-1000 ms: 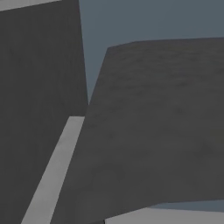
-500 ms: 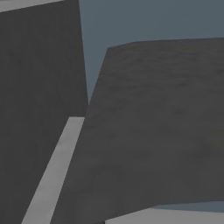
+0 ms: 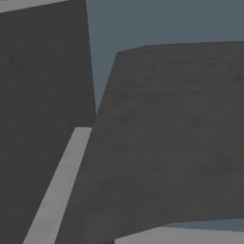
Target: Pick up the knife from the drawer and place it on the cutting board. Then place the meat from the plate to the cutting board.
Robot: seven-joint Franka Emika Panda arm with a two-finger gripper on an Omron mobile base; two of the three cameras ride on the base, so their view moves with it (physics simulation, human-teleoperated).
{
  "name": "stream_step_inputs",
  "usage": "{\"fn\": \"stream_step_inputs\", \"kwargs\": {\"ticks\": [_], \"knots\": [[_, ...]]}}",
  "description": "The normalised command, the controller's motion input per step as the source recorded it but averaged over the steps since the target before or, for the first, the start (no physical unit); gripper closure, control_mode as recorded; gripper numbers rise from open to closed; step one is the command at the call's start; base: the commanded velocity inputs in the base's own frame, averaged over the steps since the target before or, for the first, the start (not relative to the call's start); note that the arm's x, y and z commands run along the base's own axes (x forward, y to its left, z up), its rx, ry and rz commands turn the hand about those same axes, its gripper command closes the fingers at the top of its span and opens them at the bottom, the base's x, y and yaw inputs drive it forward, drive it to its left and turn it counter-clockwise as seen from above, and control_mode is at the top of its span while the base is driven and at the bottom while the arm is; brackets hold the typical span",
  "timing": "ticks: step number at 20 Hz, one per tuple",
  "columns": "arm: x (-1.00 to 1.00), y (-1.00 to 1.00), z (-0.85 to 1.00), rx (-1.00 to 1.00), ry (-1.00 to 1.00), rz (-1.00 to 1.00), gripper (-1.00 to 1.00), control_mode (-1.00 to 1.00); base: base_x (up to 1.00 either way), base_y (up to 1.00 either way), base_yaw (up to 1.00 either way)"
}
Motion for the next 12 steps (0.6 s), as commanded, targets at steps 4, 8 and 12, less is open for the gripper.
{"fn": "stream_step_inputs", "kwargs": {"ticks": [4, 8, 12], "knots": [[0.00, 1.00, 0.37, 0.03, 0.00, 0.00, -1.00, -1.00, 0.00, 0.00, 0.00], [0.00, 0.91, 0.48, 0.01, -0.06, -0.03, -1.00, -1.00, 0.00, 0.00, 0.00], [0.00, -0.22, 0.98, 0.03, -0.08, -0.31, -1.00, -1.00, 0.00, 0.00, 0.00]]}}
